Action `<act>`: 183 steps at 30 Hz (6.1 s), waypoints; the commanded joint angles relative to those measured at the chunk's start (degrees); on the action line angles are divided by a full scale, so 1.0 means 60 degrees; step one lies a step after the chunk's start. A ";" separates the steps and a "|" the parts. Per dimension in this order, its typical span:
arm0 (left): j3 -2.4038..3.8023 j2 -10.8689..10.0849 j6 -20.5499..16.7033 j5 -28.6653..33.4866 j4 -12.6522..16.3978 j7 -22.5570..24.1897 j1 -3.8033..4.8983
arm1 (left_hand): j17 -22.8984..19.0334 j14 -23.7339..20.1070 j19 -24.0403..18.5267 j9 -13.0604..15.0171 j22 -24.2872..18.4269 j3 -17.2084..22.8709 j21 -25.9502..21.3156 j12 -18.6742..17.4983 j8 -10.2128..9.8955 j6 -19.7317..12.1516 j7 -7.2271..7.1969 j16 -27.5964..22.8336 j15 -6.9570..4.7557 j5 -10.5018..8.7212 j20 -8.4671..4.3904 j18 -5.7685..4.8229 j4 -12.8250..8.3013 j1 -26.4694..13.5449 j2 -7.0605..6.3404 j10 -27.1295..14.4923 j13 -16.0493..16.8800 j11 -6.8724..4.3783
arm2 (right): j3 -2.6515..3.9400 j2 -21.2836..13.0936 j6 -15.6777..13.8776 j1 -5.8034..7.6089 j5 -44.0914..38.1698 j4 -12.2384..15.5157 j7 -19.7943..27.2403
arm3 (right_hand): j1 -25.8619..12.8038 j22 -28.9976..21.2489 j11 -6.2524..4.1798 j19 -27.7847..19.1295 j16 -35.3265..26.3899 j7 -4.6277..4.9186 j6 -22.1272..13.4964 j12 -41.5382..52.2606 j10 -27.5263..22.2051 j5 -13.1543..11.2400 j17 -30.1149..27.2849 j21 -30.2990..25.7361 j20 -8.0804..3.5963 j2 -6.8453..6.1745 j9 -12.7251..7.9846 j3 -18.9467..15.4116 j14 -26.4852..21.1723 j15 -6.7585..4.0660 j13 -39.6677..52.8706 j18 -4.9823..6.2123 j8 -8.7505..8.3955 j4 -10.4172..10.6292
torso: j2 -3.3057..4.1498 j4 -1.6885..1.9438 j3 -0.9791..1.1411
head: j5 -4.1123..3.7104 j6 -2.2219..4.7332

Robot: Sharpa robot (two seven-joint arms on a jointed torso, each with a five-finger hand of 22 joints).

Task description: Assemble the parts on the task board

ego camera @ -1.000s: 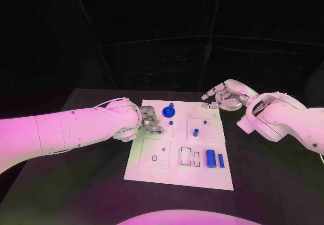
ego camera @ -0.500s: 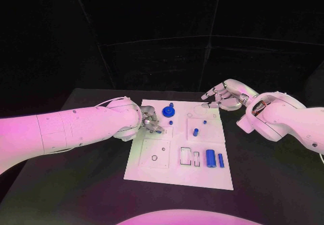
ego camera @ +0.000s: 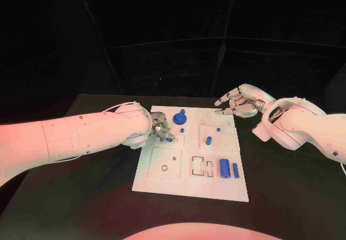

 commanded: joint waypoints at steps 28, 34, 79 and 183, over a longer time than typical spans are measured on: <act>-0.0025 0.0069 0.0093 -0.0029 -0.0083 -0.0066 -0.0035 | 0.2515 0.0993 0.0415 -0.0483 0.0538 -0.1880 0.0134 0.0319 -0.0036 0.0418 -0.0065 0.0029 -0.0076 -0.0054 -0.0071 -0.0175 0.1162 -0.1145 0.0025 0.0173 0.0188 -0.0022 | 0.0005 -0.0027 0.0046 0.0020 0.0003 0.0053 -0.0046 | -0.0082 -0.0061 -0.0052 -0.0103 -0.0095 0.0000 0.0091 -0.0057 -0.0053 0.0024 -0.0058 -0.0070 -0.0019 0.0051 -0.0006 -0.0092 0.0382 -0.0067 -0.0045 0.0162 0.0056 0.0050 | -0.0007 0.0015 -0.0009 | -0.0022 -0.0012; 0.0024 -0.0223 -0.0057 0.0004 0.0205 -0.0078 0.0038 | 0.2515 0.0993 0.0421 -0.0618 0.0569 -0.3027 0.0139 0.0357 -0.0027 0.0449 -0.0097 0.0029 -0.0103 -0.0233 -0.0098 -0.0178 0.1666 -0.1304 -0.0152 0.0181 0.0202 -0.0049 | 0.0005 -0.0031 0.0025 0.0020 0.0003 0.0009 -0.0037 | -0.0105 -0.0082 -0.0051 -0.0116 -0.0106 0.0000 0.0085 -0.0065 -0.0058 0.0018 -0.0070 -0.0084 -0.0019 0.0046 -0.0009 -0.0112 0.0379 -0.0067 -0.0055 0.0166 0.0054 0.0070 | -0.0011 0.0023 -0.0013 | -0.0042 0.0034; 0.0760 0.1555 0.3015 -0.0001 -0.4095 0.0052 0.0680 | 0.2515 0.0993 0.0072 -0.1192 -0.0462 -0.4938 -0.0713 -0.0343 -0.0341 -0.0217 0.0225 0.0029 0.0124 -0.0542 0.0107 0.0039 0.1701 0.0134 0.0412 -0.0611 -0.0818 0.0234 | 0.0005 0.0112 0.0057 0.0018 0.0003 -0.0158 -0.0021 | -0.0129 -0.0081 -0.0055 -0.0110 -0.0110 -0.0004 0.0070 -0.0058 -0.0052 0.0042 -0.0061 -0.0090 -0.0020 0.0042 -0.0014 -0.0147 0.0381 -0.0068 -0.0056 0.0165 0.0052 0.0101 | 0.0003 0.0009 -0.0013 | 0.0016 0.0043; 0.0757 0.1996 0.3393 -0.0009 -0.4730 0.0732 0.0335 | 0.2515 0.0993 0.0148 -0.1733 -0.0207 -0.5188 -0.0604 -0.0208 -0.0430 0.0101 0.0137 0.0029 0.0095 -0.0474 0.0090 -0.0001 0.0996 0.2153 0.1427 -0.0520 -0.0929 0.0161 | 0.0007 0.0233 0.0063 0.0018 0.0003 -0.0187 0.0017 | -0.0086 -0.0083 -0.0062 -0.0104 -0.0120 -0.0010 0.0097 -0.0013 -0.0018 0.0065 -0.0062 -0.0097 -0.0024 0.0087 -0.0010 -0.0140 0.0384 -0.0074 -0.0024 0.0165 0.0074 0.0106 | -0.0011 0.0007 -0.0001 | 0.0045 -0.0095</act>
